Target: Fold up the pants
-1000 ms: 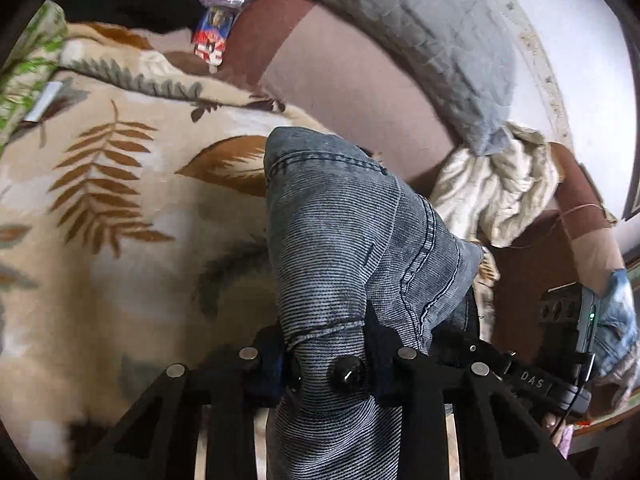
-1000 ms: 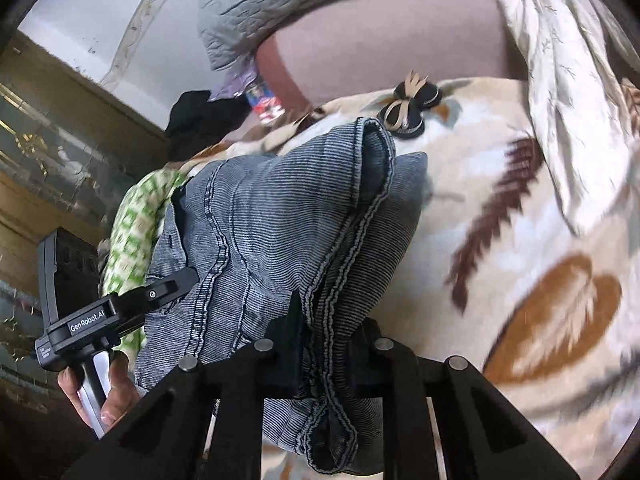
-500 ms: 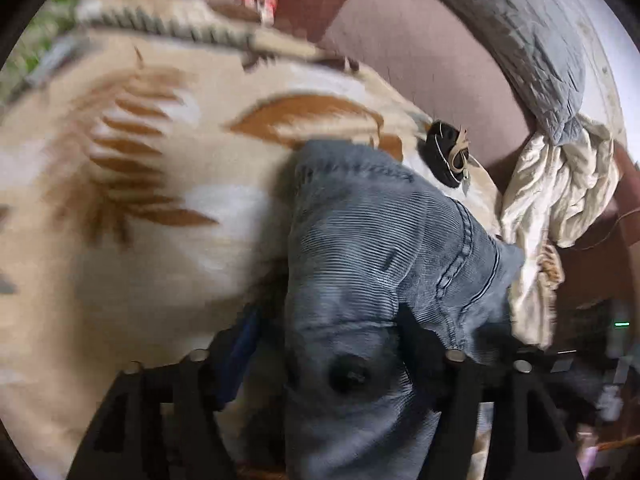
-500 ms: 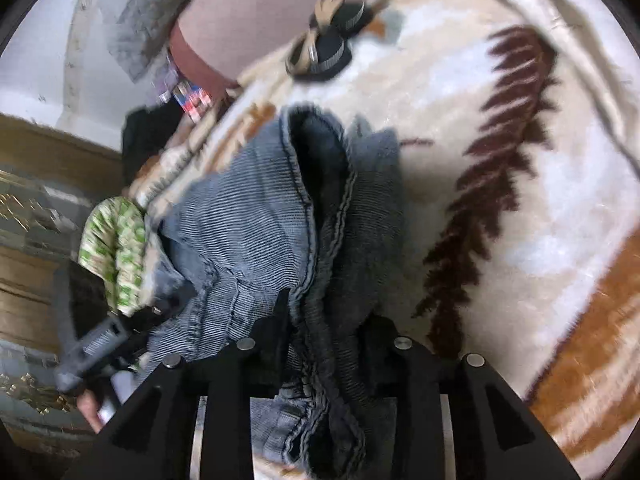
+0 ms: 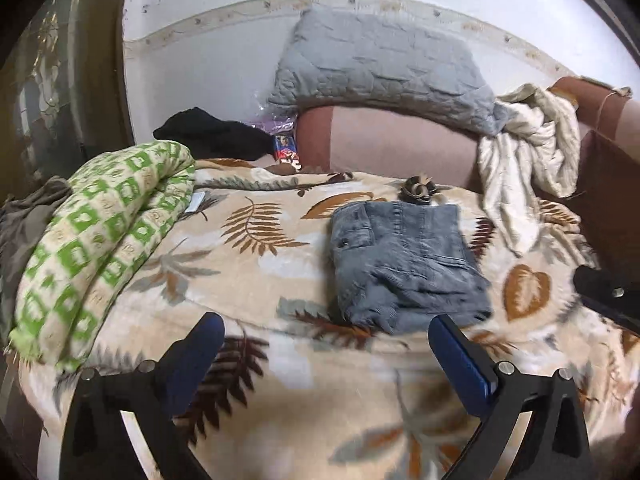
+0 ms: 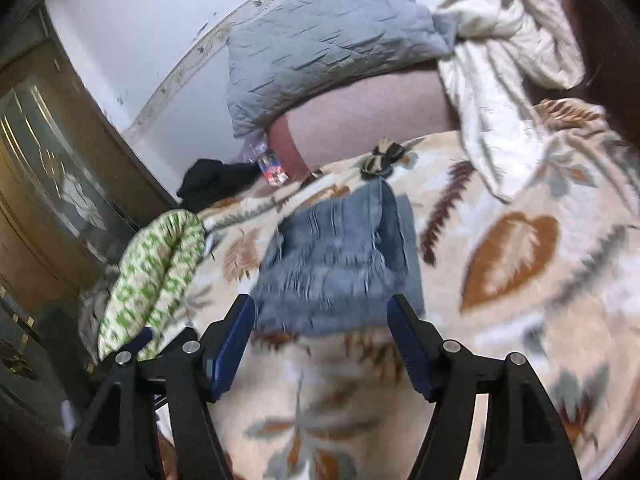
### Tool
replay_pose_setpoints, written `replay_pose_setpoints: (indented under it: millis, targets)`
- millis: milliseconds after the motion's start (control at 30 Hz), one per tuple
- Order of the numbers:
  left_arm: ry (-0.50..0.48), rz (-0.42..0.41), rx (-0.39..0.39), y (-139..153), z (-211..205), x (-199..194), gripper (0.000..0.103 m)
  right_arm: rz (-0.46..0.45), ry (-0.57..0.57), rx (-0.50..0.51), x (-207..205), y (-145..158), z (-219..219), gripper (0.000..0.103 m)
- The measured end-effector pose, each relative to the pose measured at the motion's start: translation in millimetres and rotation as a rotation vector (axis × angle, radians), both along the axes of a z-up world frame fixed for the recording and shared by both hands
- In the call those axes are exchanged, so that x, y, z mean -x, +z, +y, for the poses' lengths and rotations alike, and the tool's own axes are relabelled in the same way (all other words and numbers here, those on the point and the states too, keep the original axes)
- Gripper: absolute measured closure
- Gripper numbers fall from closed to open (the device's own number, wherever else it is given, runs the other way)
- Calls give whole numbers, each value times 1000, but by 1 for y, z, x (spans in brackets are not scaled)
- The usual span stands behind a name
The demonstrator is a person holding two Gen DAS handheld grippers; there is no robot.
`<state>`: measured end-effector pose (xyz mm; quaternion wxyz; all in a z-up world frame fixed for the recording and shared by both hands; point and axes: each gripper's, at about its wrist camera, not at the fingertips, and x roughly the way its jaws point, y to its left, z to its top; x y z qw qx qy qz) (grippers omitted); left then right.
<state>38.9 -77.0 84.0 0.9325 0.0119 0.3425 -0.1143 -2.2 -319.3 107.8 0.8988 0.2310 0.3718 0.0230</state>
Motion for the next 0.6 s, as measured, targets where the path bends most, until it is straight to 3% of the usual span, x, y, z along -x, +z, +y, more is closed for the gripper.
replay_pose_setpoints:
  millis: [100,200,300,400,600]
  targets:
    - [-14,-49,-29,23,-6,26,0,-13,-13,79,18,15,14,33]
    - [-43,-50,-57,26,-13,34,0,-28,25,138,28,24,26,33]
    - [-51,-34,-70,3,-16,34,0,-60,62,148,32,17,32,33]
    - [-27,87,-60,-28,-14,19,0,-75,72,146,32,3,31,33]
    - [20,129,-66,-38,-13,10,0,-30,81,106,22,-16,22,33]
